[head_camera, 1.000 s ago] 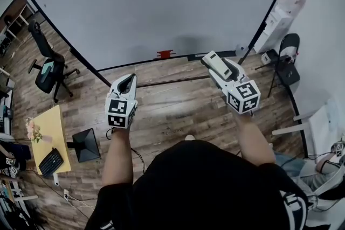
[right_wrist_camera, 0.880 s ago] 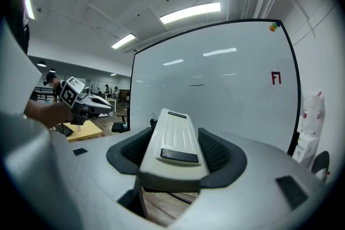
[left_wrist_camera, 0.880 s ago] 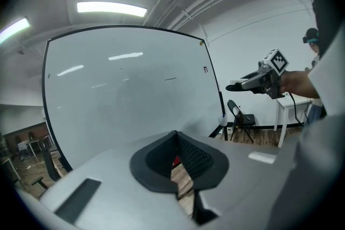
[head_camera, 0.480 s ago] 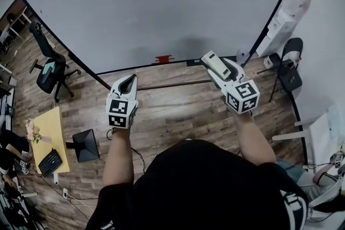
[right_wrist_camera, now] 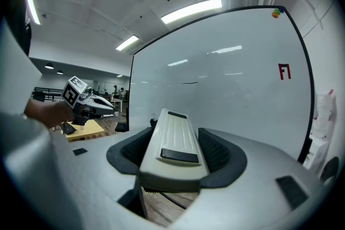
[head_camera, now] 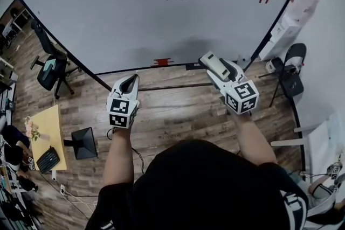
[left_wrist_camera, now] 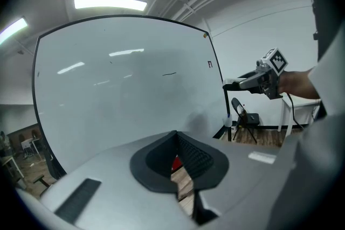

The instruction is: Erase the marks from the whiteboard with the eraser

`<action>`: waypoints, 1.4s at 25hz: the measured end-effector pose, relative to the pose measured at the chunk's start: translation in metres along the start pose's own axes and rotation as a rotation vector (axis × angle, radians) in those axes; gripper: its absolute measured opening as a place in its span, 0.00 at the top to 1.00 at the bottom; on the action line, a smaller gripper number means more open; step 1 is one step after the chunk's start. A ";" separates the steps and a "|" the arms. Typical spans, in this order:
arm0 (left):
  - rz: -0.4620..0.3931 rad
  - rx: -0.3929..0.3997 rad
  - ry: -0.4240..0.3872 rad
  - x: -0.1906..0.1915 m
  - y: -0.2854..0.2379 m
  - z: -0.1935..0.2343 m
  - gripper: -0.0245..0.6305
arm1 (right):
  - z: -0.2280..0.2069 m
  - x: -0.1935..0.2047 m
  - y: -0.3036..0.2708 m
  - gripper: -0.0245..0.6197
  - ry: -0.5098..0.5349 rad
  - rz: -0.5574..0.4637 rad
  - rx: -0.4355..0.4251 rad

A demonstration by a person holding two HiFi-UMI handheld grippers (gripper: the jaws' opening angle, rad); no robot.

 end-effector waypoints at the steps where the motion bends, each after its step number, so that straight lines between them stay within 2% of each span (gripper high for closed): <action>1: 0.002 -0.002 0.000 0.000 -0.002 -0.001 0.95 | -0.003 0.001 -0.001 0.56 0.001 0.002 -0.004; 11: 0.000 -0.018 0.009 -0.005 -0.021 -0.013 0.95 | -0.027 0.003 -0.005 0.56 0.020 0.005 -0.033; 20: 0.014 -0.044 0.012 -0.004 -0.010 -0.015 0.95 | -0.025 -0.001 -0.005 0.56 0.028 -0.010 -0.065; 27: 0.005 -0.051 0.010 -0.008 -0.006 -0.014 0.95 | -0.020 -0.002 -0.003 0.56 0.032 -0.013 -0.070; 35: -0.014 -0.031 -0.002 -0.013 -0.023 -0.005 0.95 | -0.029 -0.006 -0.003 0.56 0.048 -0.011 -0.041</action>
Point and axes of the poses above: the fingertips, and each gripper's own axes: y backward along the fingers, z to its left, x out of its underside, the point moved 5 cm from there along y, backward along the fingers, and after that the axes turned 7 degrees about -x, right-handed, at the moved point
